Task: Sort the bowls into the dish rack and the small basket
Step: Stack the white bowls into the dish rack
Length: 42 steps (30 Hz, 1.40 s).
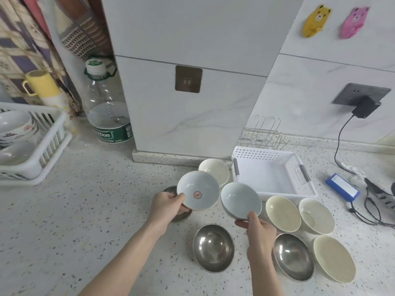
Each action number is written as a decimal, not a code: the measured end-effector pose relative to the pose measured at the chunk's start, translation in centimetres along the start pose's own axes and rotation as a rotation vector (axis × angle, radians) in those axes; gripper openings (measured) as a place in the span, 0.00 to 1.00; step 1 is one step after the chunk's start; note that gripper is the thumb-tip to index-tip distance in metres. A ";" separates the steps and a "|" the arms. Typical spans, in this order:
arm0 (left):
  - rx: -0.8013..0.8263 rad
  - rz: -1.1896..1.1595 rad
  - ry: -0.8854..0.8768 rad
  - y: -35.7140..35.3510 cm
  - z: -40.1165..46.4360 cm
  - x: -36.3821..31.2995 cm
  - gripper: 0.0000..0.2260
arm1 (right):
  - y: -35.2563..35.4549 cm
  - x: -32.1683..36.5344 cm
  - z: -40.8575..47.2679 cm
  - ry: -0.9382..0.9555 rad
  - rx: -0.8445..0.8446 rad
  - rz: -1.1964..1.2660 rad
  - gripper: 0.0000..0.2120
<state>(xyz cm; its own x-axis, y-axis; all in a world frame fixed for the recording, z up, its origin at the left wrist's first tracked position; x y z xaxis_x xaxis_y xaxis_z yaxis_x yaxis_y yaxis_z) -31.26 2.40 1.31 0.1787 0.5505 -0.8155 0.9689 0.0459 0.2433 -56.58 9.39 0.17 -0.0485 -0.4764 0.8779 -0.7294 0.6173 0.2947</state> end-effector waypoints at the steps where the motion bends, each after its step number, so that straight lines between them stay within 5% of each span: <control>1: -0.001 -0.030 0.006 1.3 0.1 -0.2 0.11 | -0.9 0.5 -0.8 0.016 -0.001 0.012 0.15; 9: -0.044 -0.127 -0.048 16.6 2.1 -0.4 0.11 | -12.7 2.5 -9.9 0.096 0.081 0.070 0.16; 13: -0.125 -0.150 -0.107 26.9 3.1 0.4 0.21 | -20.6 3.5 -15.0 0.122 0.210 0.032 0.14; 25: -0.415 -0.219 -0.177 50.3 5.7 1.8 0.14 | -39.8 10.2 -27.1 0.374 0.492 -0.140 0.13; 32: -0.462 -0.291 -0.165 56.3 9.1 2.7 0.15 | -47.1 13.3 -30.0 0.556 0.509 -0.376 0.07; 36: -0.463 -0.320 -0.147 57.2 11.2 3.1 0.12 | -50.1 13.1 -30.3 0.570 0.507 -0.473 0.18; 42: -0.550 -0.275 -0.201 57.6 13.8 3.0 0.14 | -52.9 11.6 -30.1 0.642 0.429 -0.681 0.14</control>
<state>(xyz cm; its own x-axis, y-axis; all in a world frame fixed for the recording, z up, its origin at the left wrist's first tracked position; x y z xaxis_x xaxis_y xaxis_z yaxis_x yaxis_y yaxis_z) 27.43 -4.78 5.65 0.0166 0.2928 -0.9560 0.7640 0.6131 0.2011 1.99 -9.95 6.13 0.7481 -0.1397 0.6487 -0.6545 0.0056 0.7560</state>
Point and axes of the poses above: each hand's wrist, its own z-axis towards the middle knuckle, its own y-axis out of the back of the hand, x = y × z, the point moved 5 cm from there along z, towards the middle knuckle, and after that the axes turned 3 degrees about y, right-handed, at the moved point
